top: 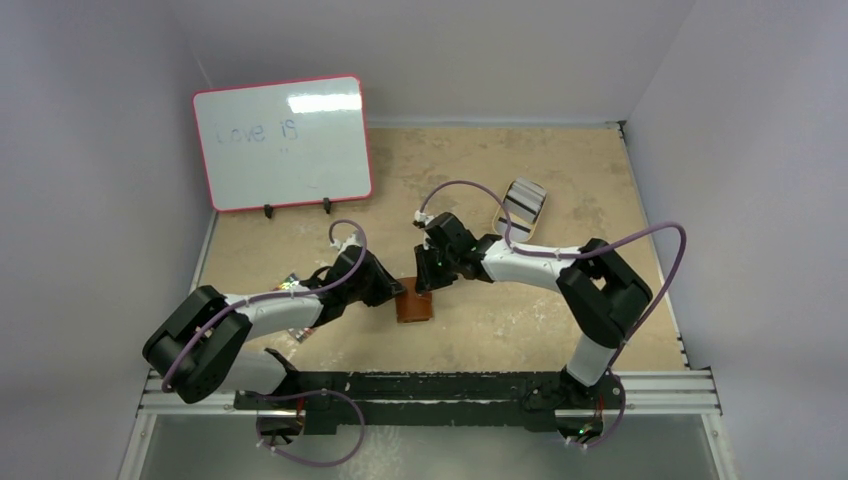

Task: Put the credit cards into the card holder
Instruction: Close the card holder at the center of the board.

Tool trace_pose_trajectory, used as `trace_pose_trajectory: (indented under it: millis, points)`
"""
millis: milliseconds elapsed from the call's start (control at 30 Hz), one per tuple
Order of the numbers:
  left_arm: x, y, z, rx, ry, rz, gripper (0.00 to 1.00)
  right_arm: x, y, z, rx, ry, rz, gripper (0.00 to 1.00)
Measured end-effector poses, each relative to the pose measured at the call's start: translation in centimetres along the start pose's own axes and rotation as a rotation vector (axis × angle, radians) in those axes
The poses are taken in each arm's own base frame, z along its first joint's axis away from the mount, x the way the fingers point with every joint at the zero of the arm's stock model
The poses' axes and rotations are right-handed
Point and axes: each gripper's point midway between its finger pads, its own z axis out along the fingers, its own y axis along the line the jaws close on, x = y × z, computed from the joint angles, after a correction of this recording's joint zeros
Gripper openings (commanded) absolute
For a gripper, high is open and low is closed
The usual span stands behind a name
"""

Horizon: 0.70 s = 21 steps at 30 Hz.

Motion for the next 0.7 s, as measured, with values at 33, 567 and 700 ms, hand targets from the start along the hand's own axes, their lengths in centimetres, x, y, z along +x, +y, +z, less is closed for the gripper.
trace_pose_trajectory:
  millis: [33, 567, 700]
  points:
    - [0.0, 0.0, 0.0, 0.0, 0.0, 0.0, 0.15, 0.02, 0.07, 0.01, -0.002, 0.0, -0.002, 0.23]
    - [-0.02, -0.03, -0.01, 0.001, -0.001, 0.0, 0.16, 0.59, 0.8, 0.08, -0.01, 0.011, -0.021, 0.23]
    - [-0.03, -0.04, -0.06, 0.001, -0.001, 0.0, 0.16, 0.61, 0.97, 0.04, -0.019, 0.015, -0.025, 0.22]
